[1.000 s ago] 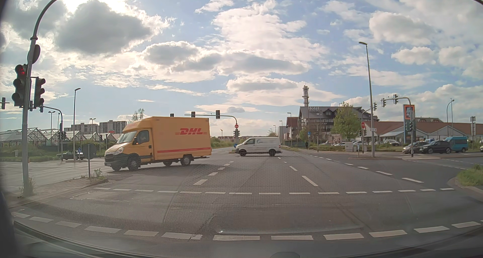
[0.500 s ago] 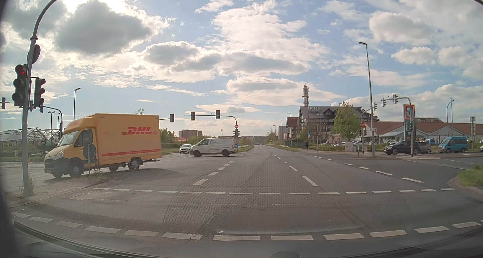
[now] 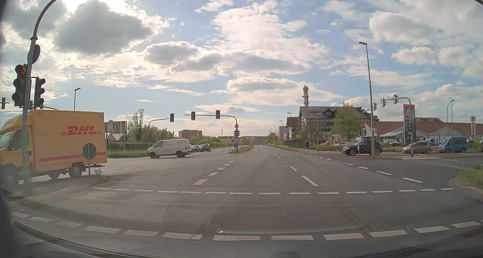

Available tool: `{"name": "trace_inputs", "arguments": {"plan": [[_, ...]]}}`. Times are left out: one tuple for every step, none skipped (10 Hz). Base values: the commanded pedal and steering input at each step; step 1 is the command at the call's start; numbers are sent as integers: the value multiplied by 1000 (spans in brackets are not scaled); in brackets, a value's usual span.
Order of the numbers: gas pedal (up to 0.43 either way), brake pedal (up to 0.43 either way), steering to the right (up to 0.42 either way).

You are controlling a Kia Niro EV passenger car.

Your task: Follow the waypoints while adhering to traffic rules and regulations

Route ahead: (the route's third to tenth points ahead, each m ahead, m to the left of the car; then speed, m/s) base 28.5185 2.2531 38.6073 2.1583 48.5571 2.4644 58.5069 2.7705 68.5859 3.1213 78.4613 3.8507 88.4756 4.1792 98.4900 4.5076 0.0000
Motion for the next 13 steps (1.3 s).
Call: {"name": "trace_inputs", "arguments": {"plan": [[0,274,-4],[0,274,-4],[0,274,-4],[0,274,-3],[0,274,-4],[0,274,-4],[0,274,-4],[0,274,-3],[0,274,-4],[0,274,-4],[0,274,-3],[0,274,-4],[0,274,-4]]}}
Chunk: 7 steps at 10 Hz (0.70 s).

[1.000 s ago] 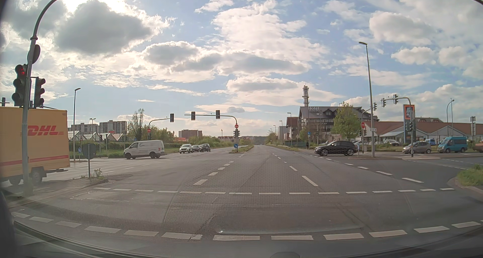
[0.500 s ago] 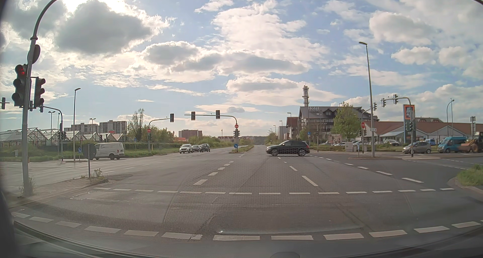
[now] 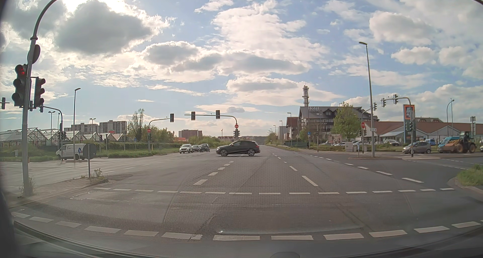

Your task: Follow the waypoints while adhering to traffic rules and regulations

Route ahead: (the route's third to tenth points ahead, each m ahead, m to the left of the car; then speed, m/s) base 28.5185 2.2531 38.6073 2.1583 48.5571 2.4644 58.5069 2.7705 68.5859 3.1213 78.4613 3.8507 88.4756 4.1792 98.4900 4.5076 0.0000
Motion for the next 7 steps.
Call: {"name": "trace_inputs", "arguments": {"plan": [[0,274,-4],[0,274,-4],[0,274,-4],[0,268,-4],[0,274,-4],[0,274,-4],[0,274,-4]]}}
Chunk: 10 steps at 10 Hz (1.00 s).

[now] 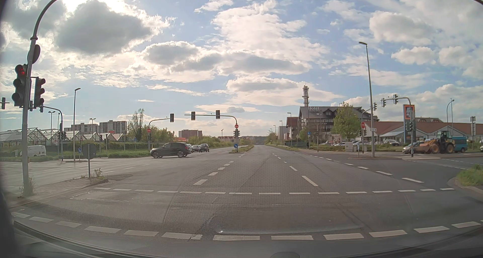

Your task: Follow the waypoints while adhering to traffic rules and regulations

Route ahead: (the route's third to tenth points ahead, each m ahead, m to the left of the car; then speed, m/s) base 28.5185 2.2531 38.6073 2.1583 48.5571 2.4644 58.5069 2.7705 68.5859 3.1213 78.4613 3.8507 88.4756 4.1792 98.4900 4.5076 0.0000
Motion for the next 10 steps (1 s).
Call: {"name": "trace_inputs", "arguments": {"plan": [[0,274,-4],[0,274,-4],[0,274,-4],[0,274,-4],[0,274,-4],[0,274,-3],[0,274,-4],[0,274,-4],[0,274,-4],[0,274,-4]]}}
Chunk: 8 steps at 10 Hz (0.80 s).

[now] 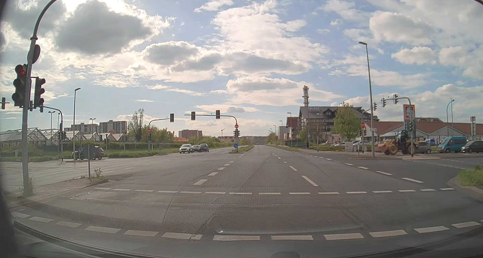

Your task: Follow the waypoints while adhering to traffic rules and regulations

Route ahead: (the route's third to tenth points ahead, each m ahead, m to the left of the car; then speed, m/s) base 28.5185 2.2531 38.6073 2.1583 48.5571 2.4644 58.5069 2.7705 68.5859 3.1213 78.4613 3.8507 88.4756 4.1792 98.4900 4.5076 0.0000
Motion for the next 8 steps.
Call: {"name": "trace_inputs", "arguments": {"plan": [[0,274,-4],[0,274,-4],[0,274,-4],[0,274,-4],[0,274,-4],[0,274,-4],[0,274,-4],[0,274,-4]]}}
